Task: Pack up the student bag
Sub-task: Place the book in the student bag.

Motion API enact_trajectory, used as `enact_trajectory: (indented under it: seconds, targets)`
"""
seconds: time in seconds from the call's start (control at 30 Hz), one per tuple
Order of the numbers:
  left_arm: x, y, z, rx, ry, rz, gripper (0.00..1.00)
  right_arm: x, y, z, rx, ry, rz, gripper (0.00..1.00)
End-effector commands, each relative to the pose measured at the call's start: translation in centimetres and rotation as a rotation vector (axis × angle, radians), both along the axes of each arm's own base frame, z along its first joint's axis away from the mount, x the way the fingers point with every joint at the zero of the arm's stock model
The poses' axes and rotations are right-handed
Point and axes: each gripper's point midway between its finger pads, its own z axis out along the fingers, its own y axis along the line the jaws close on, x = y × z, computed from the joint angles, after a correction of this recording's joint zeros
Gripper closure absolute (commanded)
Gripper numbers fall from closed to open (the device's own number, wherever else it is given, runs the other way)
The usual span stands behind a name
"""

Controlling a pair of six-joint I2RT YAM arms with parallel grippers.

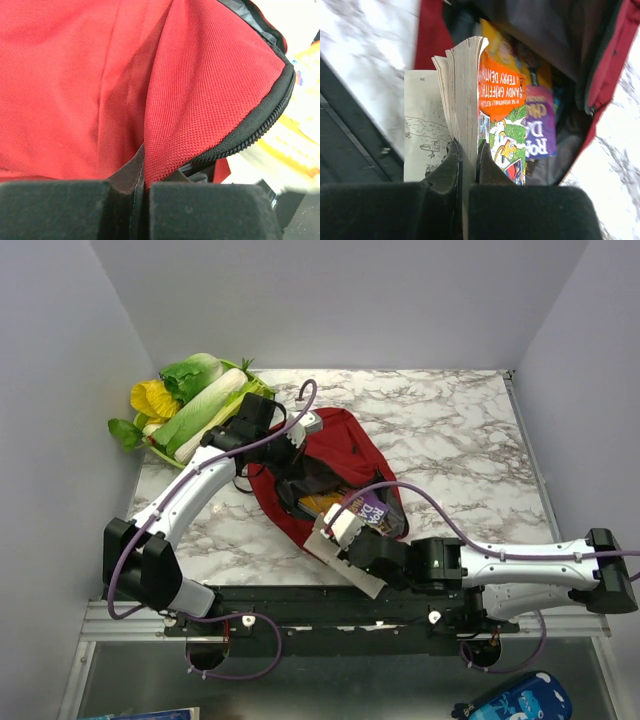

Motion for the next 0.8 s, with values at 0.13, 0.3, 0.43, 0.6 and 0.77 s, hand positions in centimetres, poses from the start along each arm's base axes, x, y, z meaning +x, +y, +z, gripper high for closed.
enact_trajectory:
  seconds: [0.13, 0.3, 0.43, 0.6, 0.77]
  targets:
    - [-2.2, 0.2, 1.6, -0.039, 0.007, -0.034, 0.98, 6.3, -1.6, 0.4, 0.001, -0.083, -0.066, 0.99]
    - [-2.8, 0.0, 0.9, -0.033, 0.020, -0.049, 0.98, 8.3, 1.5, -0.8, -0.007, -0.067, -0.008, 1.00]
    - [-2.8, -0.1, 1.0, -0.032, 0.015, -0.050, 0.98, 8.3, 4.4, -3.4, -0.037, -0.014, 0.055, 1.00]
    - [-2.9, -0.2, 1.5, -0.041, 0.010, -0.051, 0.98, 9.6, 6.0, -6.4, -0.076, -0.011, 0.051, 0.99]
    - [-3.3, -0.3, 1.5, -0.046, 0.025, -0.058, 0.98, 14.7, 7.1, -4.4, -0.023, -0.117, -0.077, 1.00]
